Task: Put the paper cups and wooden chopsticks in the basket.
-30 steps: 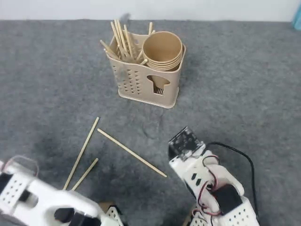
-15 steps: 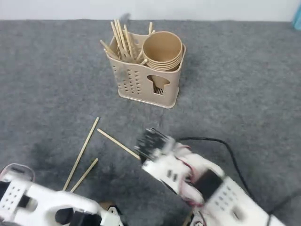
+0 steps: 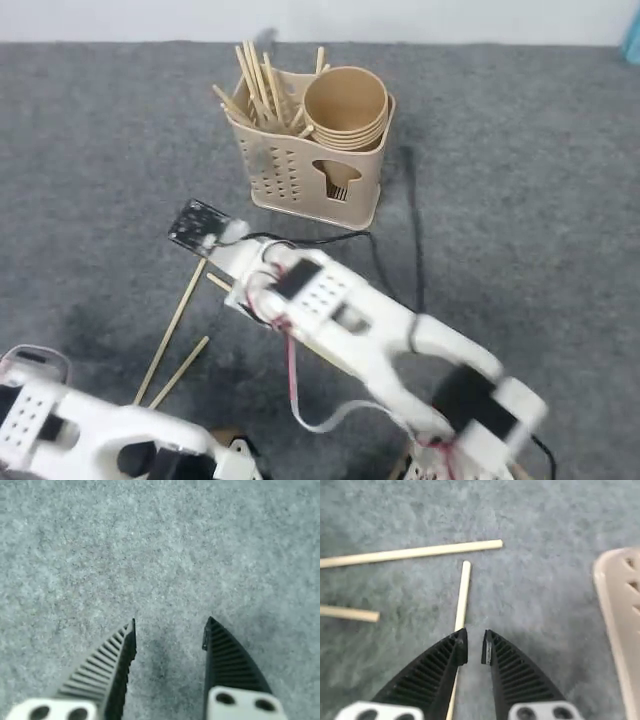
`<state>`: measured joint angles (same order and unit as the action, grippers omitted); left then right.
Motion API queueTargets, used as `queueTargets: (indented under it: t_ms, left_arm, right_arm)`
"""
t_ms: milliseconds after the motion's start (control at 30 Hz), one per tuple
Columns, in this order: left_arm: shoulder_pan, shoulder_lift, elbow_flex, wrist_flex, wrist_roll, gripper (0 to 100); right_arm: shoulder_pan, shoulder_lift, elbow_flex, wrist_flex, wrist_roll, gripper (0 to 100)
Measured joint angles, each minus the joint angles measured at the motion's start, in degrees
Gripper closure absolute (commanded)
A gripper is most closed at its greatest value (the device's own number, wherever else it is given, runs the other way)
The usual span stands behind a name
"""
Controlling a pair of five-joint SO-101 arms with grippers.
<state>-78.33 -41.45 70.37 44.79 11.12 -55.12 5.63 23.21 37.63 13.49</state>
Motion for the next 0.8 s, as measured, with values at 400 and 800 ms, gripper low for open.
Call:
queueTargets:
  t_ms: [400,800]
  left_arm:
    - [-1.4,0.0,0.3,-1.4,0.7,79]
    - [-1.5,0.0,0.6,-1.4,0.7,79]
  right_arm:
    - [-2.3,17.3,-15.0,0.0,0.0,93.9]
    - [-2.2,27.6,-26.0,4.1,0.1,99.2]
